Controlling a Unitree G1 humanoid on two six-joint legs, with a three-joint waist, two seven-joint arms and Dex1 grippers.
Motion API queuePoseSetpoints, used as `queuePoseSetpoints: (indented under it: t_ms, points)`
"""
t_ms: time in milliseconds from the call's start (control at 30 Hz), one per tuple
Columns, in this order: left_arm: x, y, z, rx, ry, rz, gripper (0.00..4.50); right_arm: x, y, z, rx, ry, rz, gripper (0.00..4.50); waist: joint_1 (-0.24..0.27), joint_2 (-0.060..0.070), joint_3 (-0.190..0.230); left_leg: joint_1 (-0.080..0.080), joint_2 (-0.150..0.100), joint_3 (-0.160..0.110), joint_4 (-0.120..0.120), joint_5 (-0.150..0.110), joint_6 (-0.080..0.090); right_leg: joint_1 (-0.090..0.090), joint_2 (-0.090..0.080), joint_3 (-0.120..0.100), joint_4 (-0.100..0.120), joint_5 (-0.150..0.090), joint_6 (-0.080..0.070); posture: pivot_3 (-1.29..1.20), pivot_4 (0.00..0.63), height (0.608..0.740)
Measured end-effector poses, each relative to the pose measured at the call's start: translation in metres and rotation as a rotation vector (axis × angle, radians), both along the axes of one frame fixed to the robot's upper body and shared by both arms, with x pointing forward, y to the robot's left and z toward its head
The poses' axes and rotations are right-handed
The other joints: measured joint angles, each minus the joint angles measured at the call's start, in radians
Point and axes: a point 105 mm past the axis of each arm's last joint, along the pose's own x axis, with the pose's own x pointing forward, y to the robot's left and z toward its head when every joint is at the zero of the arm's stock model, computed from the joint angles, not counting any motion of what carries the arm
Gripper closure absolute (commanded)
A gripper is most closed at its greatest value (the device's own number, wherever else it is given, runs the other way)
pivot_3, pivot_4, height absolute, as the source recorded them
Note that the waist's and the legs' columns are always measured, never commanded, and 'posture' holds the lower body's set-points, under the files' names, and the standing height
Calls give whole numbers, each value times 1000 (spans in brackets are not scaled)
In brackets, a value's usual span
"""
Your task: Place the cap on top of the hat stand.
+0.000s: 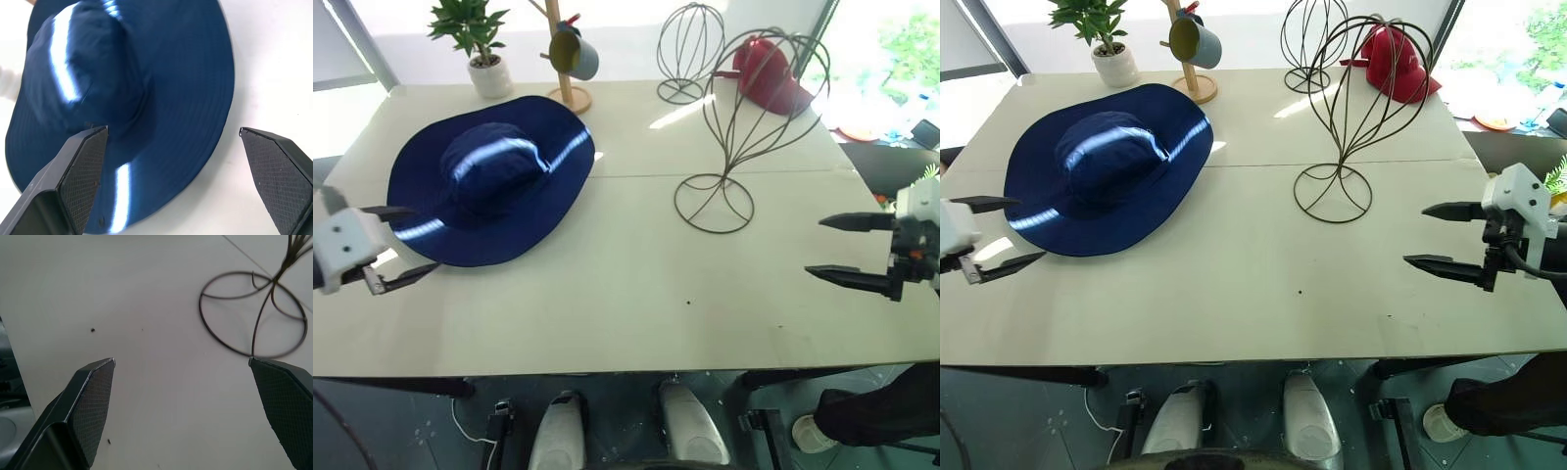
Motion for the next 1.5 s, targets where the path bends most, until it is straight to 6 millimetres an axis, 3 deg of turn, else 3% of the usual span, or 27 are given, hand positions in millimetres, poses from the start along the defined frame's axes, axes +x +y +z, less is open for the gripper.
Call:
queuePoseSetpoints:
  t_ms: [200,333,600,900,1367,1433,1500]
  points:
    - [5,-28,-40,171,34,-167,11,-11,33,6,25,-28,44,0,5,0,0,-1,0,0,0,0,0,0,0,0,-1,0,0,0,150,739]
    - [11,-26,-58,275,-22,-189,11,-15,39,11,41,-34,34,0,8,-1,0,-1,0,0,1,0,0,0,0,0,0,0,0,0,150,739]
    - [39,-15,-66,406,-245,-112,11,-16,43,18,77,-46,14,0,25,-1,0,-2,0,0,3,0,0,1,0,0,0,1,1,0,150,739]
    - [63,-25,-69,432,-378,-77,11,-10,49,29,75,-90,26,0,34,-1,-1,0,0,0,6,0,0,4,0,0,0,3,2,0,150,739]
    - [129,-43,-62,431,-505,92,11,-4,52,32,86,-101,36,0,56,-2,-1,-1,0,-1,8,0,0,5,1,0,-1,5,7,0,150,739]
    - [133,-45,-62,430,-505,93,540,-3,52,32,86,-103,35,0,55,-2,-1,-1,0,-1,8,0,0,5,1,0,-1,5,7,0,150,739]
    - [134,-50,-67,424,-490,77,1406,-3,52,32,86,-103,35,0,55,-2,-1,-1,0,-1,8,0,0,5,1,0,-1,5,7,0,150,739]
